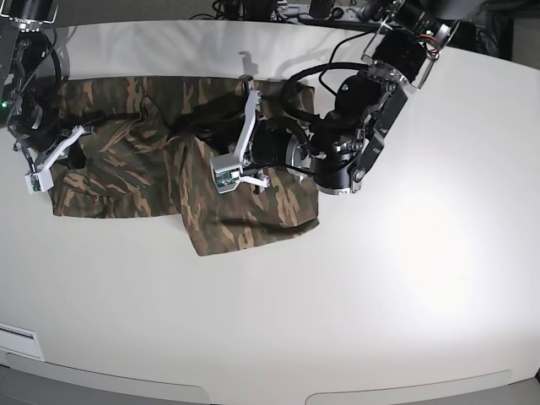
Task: Fold the T-shirt properly
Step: 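Regrasp the folded layer with the left gripper and tuck it inward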
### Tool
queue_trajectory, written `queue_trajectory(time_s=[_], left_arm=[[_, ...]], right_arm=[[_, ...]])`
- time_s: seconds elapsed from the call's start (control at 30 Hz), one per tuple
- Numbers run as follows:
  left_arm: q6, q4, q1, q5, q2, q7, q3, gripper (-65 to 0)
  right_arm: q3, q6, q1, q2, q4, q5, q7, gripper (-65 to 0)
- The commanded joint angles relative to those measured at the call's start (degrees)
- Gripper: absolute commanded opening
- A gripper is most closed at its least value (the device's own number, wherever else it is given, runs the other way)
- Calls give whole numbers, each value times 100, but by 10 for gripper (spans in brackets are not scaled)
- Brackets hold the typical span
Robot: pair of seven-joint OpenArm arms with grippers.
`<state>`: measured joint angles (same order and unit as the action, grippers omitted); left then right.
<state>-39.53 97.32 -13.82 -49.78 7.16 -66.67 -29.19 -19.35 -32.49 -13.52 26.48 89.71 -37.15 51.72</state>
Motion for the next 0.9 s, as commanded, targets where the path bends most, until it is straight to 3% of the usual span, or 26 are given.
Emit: queue_trajectory(time_s=[0.0, 0.13, 0.43, 0.7, 0.73, 0.87], left_arm=[[-47, 94, -109, -293, -116, 2, 26, -650], [-47, 94, -107, -728, -286, -431, 26, -650], [-47, 94, -50, -804, -280, -1043, 26, -650], [-47, 94, 323, -824, -223, -1023, 26, -650], [-47, 94, 334, -737, -223, -966, 28, -615], [-47, 94, 310, -566, -225, -765, 39, -302]], right_arm=[[57, -59, -92, 4, -46, 133, 511, -650], [57, -61, -92, 4, -46, 136, 511, -650], [57, -164, -92, 4, -46, 131, 509, -650], [57, -164, -92, 4, -46, 131, 507, -650], [57, -164, -92, 4, -46, 131, 507, -650], [57, -164, -92, 4, -46, 133, 511, -650]])
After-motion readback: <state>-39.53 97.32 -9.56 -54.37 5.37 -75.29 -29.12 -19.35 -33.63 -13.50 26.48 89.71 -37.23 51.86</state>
